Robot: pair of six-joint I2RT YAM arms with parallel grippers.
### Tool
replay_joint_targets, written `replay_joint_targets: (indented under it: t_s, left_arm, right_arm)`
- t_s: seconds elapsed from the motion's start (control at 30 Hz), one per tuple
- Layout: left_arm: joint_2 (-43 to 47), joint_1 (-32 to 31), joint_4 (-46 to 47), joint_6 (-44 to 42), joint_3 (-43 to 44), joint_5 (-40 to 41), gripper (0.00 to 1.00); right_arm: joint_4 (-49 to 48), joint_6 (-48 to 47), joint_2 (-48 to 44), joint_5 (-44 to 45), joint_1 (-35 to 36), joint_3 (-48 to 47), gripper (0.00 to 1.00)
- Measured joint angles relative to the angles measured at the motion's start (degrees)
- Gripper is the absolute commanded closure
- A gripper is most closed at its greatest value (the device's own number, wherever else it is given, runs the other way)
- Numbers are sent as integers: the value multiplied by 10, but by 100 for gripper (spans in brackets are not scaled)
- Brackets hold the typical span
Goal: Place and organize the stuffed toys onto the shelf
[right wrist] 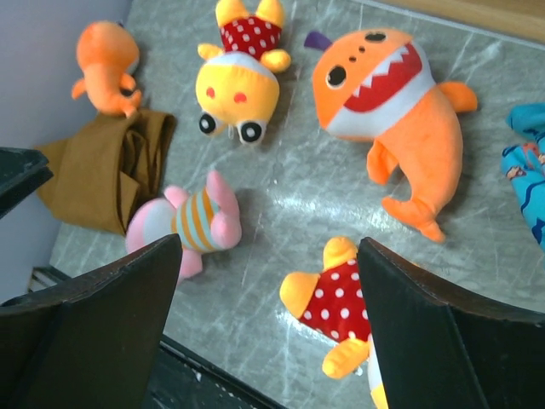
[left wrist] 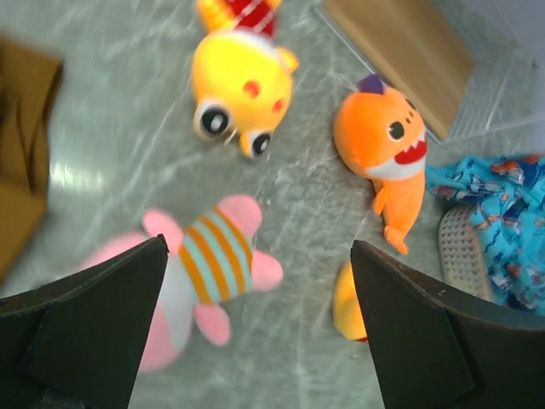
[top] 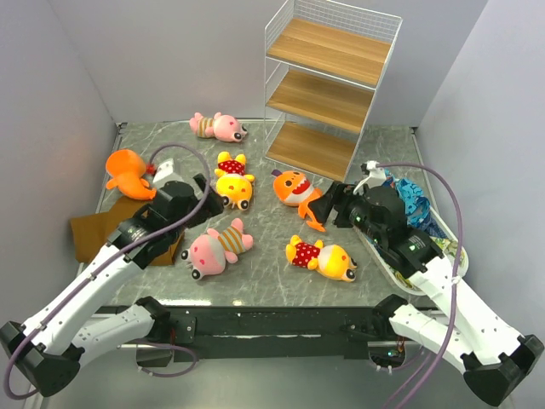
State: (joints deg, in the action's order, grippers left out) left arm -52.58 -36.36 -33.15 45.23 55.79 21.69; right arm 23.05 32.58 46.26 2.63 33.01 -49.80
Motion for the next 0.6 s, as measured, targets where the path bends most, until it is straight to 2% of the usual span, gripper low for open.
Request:
replay_joint_targets:
  t_s: [0.2, 0.3, 0.47, 0.6]
  left_arm:
    - [5, 0, -155, 263, -3, 15, 5]
    - [5, 0, -200, 358, -21, -1, 7]
    - [2, 0, -214, 450, -76, -28, 12]
    - [-6, 0, -216, 488, -108, -29, 15]
  right_arm:
    - [-12, -9, 10, -28, 0, 19, 16]
    - [-22, -11, 12, -49, 0, 28, 17]
    - [-31, -12, 12, -75, 0, 34, 18]
    - [-37, -12, 9, -85, 0, 34, 19]
